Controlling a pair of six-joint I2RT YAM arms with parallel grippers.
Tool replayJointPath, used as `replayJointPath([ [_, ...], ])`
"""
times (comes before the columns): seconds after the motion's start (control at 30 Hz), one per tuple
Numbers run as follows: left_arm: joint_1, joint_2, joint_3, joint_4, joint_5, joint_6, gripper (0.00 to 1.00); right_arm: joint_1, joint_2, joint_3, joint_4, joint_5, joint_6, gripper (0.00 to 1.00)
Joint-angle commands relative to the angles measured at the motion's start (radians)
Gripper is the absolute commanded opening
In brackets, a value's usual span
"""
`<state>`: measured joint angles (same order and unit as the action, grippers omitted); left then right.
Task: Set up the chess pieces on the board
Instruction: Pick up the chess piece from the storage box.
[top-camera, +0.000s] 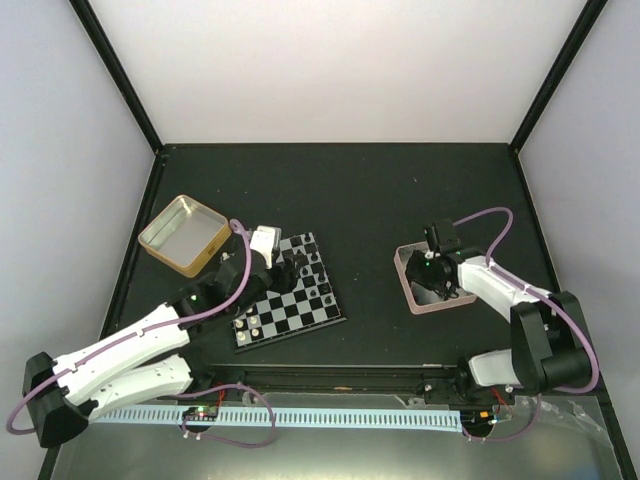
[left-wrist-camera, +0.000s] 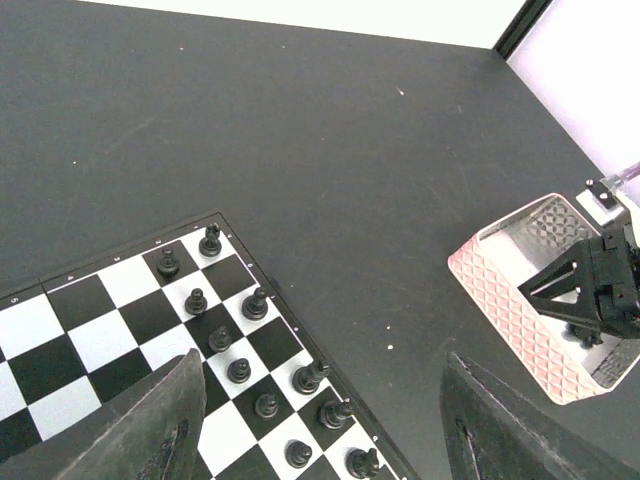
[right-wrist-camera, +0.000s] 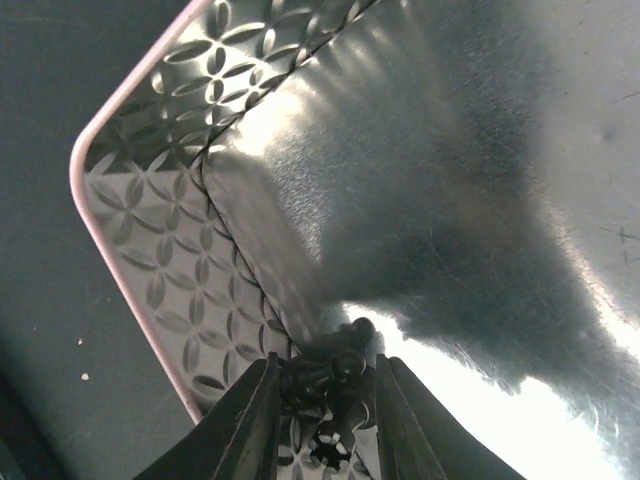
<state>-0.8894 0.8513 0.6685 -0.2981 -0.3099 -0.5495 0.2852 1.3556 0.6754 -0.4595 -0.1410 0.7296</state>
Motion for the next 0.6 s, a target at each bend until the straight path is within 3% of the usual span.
replayJointPath([
  [0.0, 0.008, 0.026, 0.011, 0.030, 0.014, -0.002, 0.65, -0.011, 0.020, -0.025, 0.048, -0.097, -0.006, 0.26],
  [0.33, 0.010, 0.048, 0.035, 0.019, 0.006, -0.018, 0.64, -0.011, 0.006, -0.060, 0.021, 0.063, -0.020, 0.07],
  [0.57, 0.012, 0.069, 0.053, 0.009, 0.005, -0.023, 0.64, -0.011, -0.013, -0.034, -0.006, 0.157, -0.049, 0.01],
])
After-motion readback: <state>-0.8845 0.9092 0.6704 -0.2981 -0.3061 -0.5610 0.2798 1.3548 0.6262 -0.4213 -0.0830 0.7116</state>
